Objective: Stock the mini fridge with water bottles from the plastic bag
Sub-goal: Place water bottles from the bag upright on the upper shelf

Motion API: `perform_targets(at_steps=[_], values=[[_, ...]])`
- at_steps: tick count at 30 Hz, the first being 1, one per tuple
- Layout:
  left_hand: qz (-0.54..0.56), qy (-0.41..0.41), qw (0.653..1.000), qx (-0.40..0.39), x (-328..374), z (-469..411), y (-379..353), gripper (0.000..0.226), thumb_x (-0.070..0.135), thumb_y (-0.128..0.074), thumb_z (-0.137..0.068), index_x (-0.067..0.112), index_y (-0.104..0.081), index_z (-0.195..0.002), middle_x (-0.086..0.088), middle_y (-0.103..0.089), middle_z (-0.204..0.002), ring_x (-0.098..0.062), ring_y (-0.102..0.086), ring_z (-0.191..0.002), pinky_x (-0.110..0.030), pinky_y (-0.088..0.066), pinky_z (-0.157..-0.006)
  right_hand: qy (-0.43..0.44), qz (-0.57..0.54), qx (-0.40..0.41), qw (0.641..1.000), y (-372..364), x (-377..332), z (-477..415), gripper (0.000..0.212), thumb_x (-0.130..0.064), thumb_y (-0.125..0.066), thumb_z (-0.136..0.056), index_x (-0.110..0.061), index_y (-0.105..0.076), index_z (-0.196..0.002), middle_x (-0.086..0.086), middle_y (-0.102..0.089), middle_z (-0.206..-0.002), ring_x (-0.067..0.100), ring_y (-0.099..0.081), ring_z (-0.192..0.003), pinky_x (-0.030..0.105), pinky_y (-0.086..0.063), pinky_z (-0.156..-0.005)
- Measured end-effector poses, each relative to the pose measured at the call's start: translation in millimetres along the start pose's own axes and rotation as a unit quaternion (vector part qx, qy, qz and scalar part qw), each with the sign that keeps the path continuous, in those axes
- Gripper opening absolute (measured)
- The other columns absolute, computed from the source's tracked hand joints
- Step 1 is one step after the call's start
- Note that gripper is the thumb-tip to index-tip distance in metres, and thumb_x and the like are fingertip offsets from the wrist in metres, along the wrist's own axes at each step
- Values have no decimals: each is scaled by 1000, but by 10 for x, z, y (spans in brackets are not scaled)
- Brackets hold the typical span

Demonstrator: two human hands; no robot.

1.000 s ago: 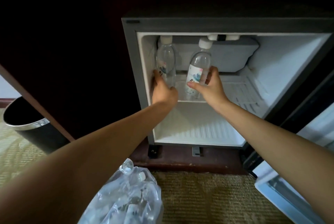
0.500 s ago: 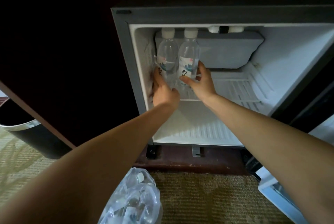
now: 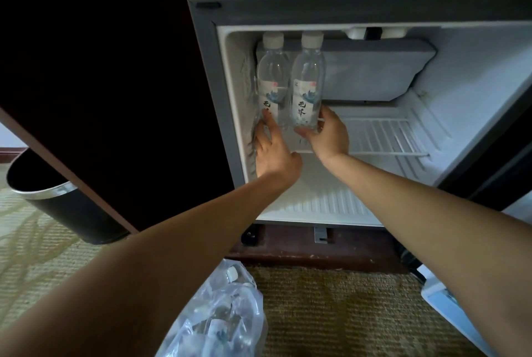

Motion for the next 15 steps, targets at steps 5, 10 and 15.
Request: perform_targets(at_steps=[5, 10, 15], values=[[-15, -35, 999, -29, -127, 39, 79, 85, 8, -51, -89, 13, 6, -152, -2, 2, -160, -23, -3, -147, -33, -16, -115, 10, 114, -18, 993, -57, -24, 89, 64, -27, -71, -82, -14, -43, -138, 12, -57, -127, 30, -57, -114, 34, -47, -85], [-39, -84, 993, -79, -311, 222, 223, 68, 9, -48, -91, 15, -17, -151, -2, -19, -158, -19, -19, -144, -29, -24, -112, 24, 195, -38, 980, 19, -42, 366, 62, -28, -53, -96, -9, -27, -148, 13, -45, -141, 32, -52, -120, 38, -45, -92], [-65, -77, 990, -102, -635, 559, 363, 60, 11, -49, -93, 24, -28, -148, -3, -39, -149, -23, -45, -130, -24, -37, -99, 94, 222, -73, 968, 85, -45, 792, 52, -26, -52, -97, -11, -38, -145, 8, -40, -148, 26, -28, -141, 35, -27, -112]])
Point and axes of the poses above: each hand's wrist, its own z-axis away from the middle knuckle, its own y-axis out of the back of the hand, x = y × z, the point moved 6 cm from there along -z, towards the middle knuckle
